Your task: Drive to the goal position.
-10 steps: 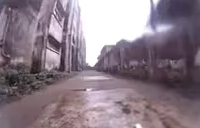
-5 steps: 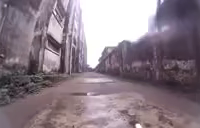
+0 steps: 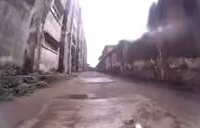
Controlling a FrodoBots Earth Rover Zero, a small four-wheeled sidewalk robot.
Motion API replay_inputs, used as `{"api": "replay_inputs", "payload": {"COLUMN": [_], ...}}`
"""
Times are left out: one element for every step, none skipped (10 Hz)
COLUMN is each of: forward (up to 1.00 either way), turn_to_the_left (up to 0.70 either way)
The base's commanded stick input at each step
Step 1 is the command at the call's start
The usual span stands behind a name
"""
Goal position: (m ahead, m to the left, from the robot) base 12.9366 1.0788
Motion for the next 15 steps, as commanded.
{"api": "replay_inputs", "payload": {"forward": [0.7, 0.7, 0.7, 0.7, 0.7, 0.7, 0.7, 0.7, 0.7, 0.7, 0.7, 0.7, 0.7, 0.7, 0.7], "turn_to_the_left": [0.0, 0.0, 0.0, 0.0, 0.0, 0.0, 0.0, 0.0, -0.01, -0.03, -0.16, -0.33, -0.34, -0.27, -0.16]}}
